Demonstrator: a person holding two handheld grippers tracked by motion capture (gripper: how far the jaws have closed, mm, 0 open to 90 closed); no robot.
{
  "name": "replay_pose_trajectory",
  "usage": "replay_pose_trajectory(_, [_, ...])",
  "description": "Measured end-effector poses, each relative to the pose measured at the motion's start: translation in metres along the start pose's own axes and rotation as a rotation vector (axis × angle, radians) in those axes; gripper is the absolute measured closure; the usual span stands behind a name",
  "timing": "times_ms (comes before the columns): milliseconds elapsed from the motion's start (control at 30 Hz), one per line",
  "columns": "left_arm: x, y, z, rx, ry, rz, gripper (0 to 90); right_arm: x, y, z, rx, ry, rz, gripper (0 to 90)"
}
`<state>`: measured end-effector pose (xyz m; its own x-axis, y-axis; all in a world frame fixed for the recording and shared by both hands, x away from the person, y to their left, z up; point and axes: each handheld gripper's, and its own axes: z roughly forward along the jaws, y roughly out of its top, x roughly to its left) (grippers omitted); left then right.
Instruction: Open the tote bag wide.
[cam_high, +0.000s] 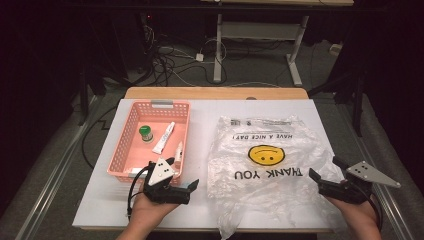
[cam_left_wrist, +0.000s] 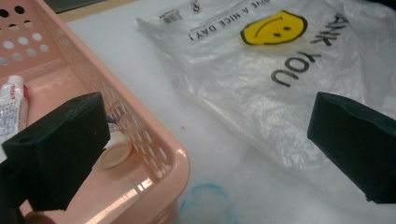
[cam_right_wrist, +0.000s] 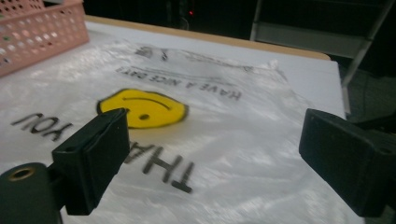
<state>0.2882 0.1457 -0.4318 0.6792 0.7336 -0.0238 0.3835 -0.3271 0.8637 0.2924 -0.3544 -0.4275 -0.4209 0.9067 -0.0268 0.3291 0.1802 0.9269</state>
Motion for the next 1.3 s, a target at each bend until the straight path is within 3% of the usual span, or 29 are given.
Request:
replay_pose_trajectory(67, [0.000,-0.003,-0.002,0.007,-0.004,0.016,0.0,-0.006,-0.002,-0.002,0.021,-0.014,0.008,12.2])
replay_pose_trajectory(233, [0.004,-0.007,-0.006,-0.010,-0.013,-0.016,0.0,-0.020,-0.007,-0.007,0.056,-0.043,0.024,18.7])
replay_pose_trajectory(467, [0.001,-0.005,-0.011,-0.018,-0.014,0.005,0.0,-0.038,-0.017,-0.013,0.108,-0.080,0.067,26.6])
replay_pose_trajectory(567, [0.003,-0.006,-0.009,0.009,-0.033,-0.015,0.0,-0.051,-0.028,-0.014,0.167,-0.113,0.098,32.8])
replay_pose_trajectory(667, [0.004,-0.007,-0.011,-0.002,-0.038,-0.020,0.0,-0.059,-0.036,-0.014,0.205,-0.118,0.131,37.2])
replay_pose_trajectory(733, [0.007,-0.006,-0.010,-0.013,-0.066,-0.041,0.0,-0.062,-0.040,-0.012,0.227,-0.118,0.159,39.8])
replay_pose_trajectory(833, [0.005,-0.008,-0.009,-0.042,-0.032,-0.054,0.0,-0.064,-0.045,-0.008,0.260,-0.106,0.173,45.8])
replay_pose_trajectory(1067, [0.004,-0.006,-0.013,-0.053,-0.035,-0.040,0.0,-0.062,-0.050,-0.004,0.316,-0.096,0.176,65.1])
replay_pose_trajectory(1133, [0.004,-0.005,-0.014,-0.054,-0.034,-0.038,0.0,-0.061,-0.051,-0.004,0.324,-0.091,0.170,68.2])
replay_pose_trajectory(1233, [0.006,-0.003,-0.016,-0.048,-0.034,-0.049,0.0,-0.057,-0.051,-0.006,0.337,-0.083,0.136,87.0])
replay_pose_trajectory(1300, [0.007,-0.002,-0.017,-0.060,-0.029,-0.051,0.0,-0.053,-0.051,-0.008,0.344,-0.070,0.115,89.6])
